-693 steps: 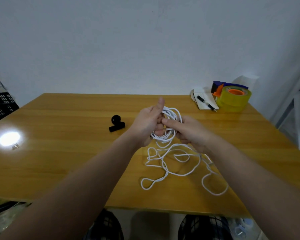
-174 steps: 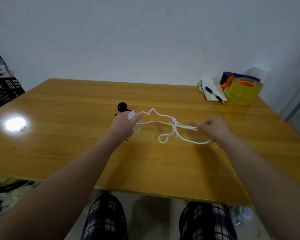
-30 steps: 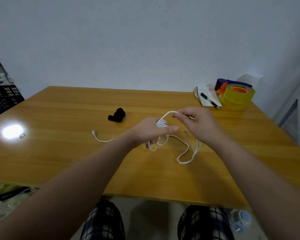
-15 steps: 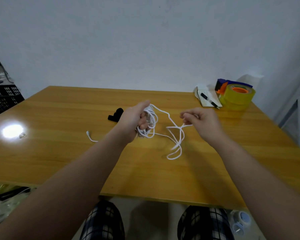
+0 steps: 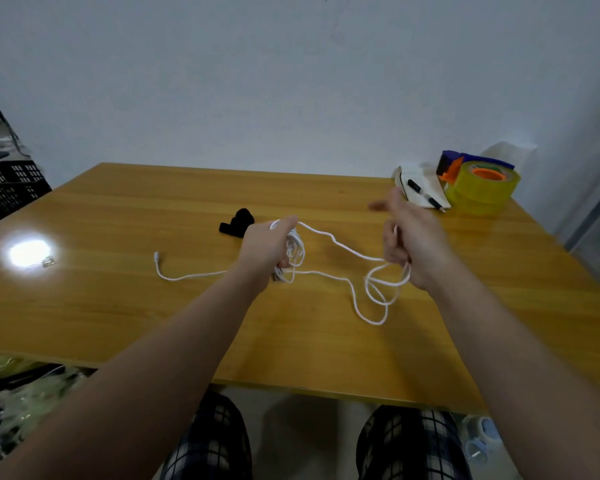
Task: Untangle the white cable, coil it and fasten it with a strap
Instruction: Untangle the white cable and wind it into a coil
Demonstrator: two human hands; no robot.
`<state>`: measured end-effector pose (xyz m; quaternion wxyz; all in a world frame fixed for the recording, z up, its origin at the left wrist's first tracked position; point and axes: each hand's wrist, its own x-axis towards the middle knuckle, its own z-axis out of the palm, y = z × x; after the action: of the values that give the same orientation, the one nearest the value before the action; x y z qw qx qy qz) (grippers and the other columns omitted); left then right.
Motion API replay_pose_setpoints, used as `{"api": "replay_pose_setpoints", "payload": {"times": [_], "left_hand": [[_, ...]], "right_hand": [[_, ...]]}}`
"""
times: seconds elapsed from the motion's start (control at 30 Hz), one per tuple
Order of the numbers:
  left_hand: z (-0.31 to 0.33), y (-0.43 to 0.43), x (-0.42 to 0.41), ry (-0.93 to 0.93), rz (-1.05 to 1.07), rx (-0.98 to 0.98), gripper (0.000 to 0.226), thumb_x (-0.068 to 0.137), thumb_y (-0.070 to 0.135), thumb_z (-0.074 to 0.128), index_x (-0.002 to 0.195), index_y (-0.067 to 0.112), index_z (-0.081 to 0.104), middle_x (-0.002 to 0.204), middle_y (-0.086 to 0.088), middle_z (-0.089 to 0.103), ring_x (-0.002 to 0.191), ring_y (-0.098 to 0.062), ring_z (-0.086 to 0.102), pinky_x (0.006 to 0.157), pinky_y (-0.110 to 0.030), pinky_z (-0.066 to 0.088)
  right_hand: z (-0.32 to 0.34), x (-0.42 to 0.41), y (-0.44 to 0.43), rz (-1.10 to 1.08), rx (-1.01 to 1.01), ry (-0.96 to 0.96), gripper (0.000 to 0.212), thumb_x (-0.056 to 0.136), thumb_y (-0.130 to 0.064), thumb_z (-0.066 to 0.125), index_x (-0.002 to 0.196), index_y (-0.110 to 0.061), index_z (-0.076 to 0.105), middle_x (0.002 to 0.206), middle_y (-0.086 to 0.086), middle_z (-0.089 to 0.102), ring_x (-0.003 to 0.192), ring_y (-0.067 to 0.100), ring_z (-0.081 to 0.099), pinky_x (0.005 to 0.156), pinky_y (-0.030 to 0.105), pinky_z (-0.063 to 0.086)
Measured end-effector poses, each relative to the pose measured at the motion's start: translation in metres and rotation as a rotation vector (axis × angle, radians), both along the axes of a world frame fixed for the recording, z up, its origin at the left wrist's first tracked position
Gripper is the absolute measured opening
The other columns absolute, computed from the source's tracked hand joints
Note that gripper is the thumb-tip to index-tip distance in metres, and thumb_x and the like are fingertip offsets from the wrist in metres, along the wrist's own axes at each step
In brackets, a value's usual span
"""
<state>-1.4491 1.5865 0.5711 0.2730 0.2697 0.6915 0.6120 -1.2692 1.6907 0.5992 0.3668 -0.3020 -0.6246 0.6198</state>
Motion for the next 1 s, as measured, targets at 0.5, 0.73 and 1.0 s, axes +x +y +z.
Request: {"api": "replay_pose_setpoints", "payload": {"times": [0.5,0.73,1.0], "left_hand": [[0.047,-0.017,0.028,-0.539,-0.588,0.391,0.043,0.083,0.043,0.047,0.049,0.018,0.058,0.058,0.004,0.056,0.052,-0.008,0.054,0.058,-0.023,0.051],[0.049,-0.009,0.005,-0.639,-0.437,0.505,0.031,0.101,0.019,0.034,0.12,0.0,0.048,0.116,-0.013,0.068,0.105,-0.02,0.067,0.081,-0.031,0.056],[0.046,0.021,0.01,-0.635,-0.324,0.413,0.048,0.102,0.021,0.035,0.142,-0.006,0.031,0.141,-0.02,0.047,0.124,-0.026,0.051,0.068,-0.03,0.057]], "right_hand": [[-0.024,0.001,0.028,0.01,1.029,-1.109,0.031,0.099,-0.03,0.041,0.108,-0.017,0.067,0.153,0.007,0.027,0.144,0.026,0.009,0.116,0.044,0.008],[-0.061,0.016,0.01,0.177,1.038,-1.08,0.019,0.096,-0.015,0.043,0.113,-0.017,0.05,0.12,0.006,0.044,0.097,0.02,0.048,0.078,0.034,0.044],[-0.061,-0.017,-0.019,0.459,1.251,-1.208,0.027,0.098,-0.018,0.036,0.108,-0.01,0.06,0.119,0.014,0.053,0.111,0.031,0.052,0.09,0.036,0.04]]}}
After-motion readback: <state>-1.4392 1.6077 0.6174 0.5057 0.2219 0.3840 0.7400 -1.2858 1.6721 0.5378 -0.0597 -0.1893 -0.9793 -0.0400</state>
